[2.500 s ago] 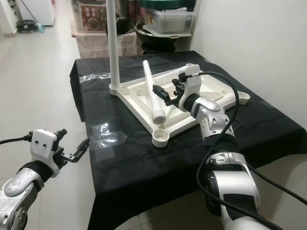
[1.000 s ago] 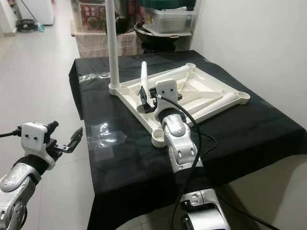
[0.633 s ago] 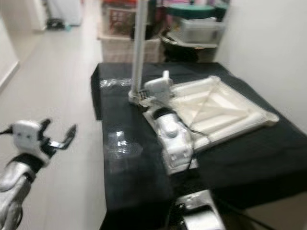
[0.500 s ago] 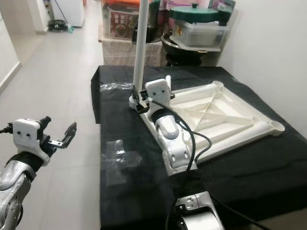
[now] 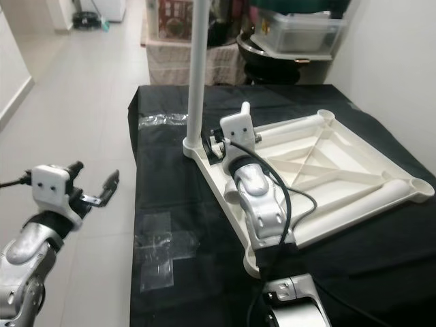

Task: Building children table

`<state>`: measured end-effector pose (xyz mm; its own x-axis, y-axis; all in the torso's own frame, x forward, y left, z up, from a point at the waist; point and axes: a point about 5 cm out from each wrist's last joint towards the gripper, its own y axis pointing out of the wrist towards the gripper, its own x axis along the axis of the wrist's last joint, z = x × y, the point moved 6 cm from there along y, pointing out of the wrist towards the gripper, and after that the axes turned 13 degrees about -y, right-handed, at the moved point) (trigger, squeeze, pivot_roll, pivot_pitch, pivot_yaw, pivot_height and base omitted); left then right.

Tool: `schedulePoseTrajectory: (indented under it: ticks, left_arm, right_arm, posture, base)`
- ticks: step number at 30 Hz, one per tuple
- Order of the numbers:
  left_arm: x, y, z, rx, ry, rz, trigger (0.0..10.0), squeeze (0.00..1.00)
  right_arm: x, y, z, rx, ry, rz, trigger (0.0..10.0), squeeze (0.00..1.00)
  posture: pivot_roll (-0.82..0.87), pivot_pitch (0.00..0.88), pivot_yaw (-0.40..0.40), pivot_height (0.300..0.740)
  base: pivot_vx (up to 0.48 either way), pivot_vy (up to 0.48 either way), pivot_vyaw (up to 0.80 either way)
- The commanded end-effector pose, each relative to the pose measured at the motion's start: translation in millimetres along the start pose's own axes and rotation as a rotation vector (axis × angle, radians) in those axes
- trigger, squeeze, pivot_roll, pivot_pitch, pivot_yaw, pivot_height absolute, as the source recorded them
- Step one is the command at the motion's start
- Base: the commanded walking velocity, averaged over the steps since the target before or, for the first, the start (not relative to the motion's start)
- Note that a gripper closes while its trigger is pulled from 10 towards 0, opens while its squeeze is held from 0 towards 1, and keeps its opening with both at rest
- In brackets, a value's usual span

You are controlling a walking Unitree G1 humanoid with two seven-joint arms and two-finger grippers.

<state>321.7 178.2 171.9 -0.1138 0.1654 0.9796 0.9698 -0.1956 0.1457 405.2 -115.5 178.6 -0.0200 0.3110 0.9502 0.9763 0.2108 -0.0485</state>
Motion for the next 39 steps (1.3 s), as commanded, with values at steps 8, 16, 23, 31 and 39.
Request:
schedulePoseTrajectory:
  ticks: [8, 16, 23, 31, 39]
  left_arm:
    - [-8, 1.5, -1.1, 0.009, 0.007, 0.024, 10.0, 0.0]
    - [-9, 0.5, 2.2, 0.034, 0.004, 0.021, 10.0, 0.0]
    - [-12, 0.6, 1.5, 0.038, 0.015, 0.033, 10.0, 0.0]
    - [-13, -0.4, 4.4, 0.051, 0.024, 0.037, 10.0, 0.0]
    - [-13, -0.8, 5.1, 0.056, 0.028, 0.038, 10.0, 0.0]
  right_arm:
    - [-42, 29.5, -0.2, 0.063, 0.313, 0.359, 10.0, 0.0]
    - [-60, 27.6, 9.5, 0.131, 0.381, 0.499, 10.0, 0.0]
    - [-82, 23.4, -3.8, 0.118, 0.248, 0.606, 10.0, 0.0]
    - [-100, 17.2, -9.4, 0.129, 0.159, 0.667, 0.0, 0.0]
    - [-92, 23.2, -5.8, 0.132, 0.222, 0.597, 0.0, 0.0]
  posture:
    - [0.06, 0.0, -0.096, 0.74]
    - [0.07, 0.0, -0.12, 0.74]
    - [0.07, 0.0, -0.128, 0.74]
    - [0.06, 0.0, -0.133, 0.74]
    - [0.07, 0.0, -0.124, 0.74]
  base:
    - [0.0, 0.0, 0.0]
    - [0.0, 0.0, 0.0]
    - [0.0, 0.0, 0.0]
    - [0.0, 0.0, 0.0]
    - [0.0, 0.0, 0.0]
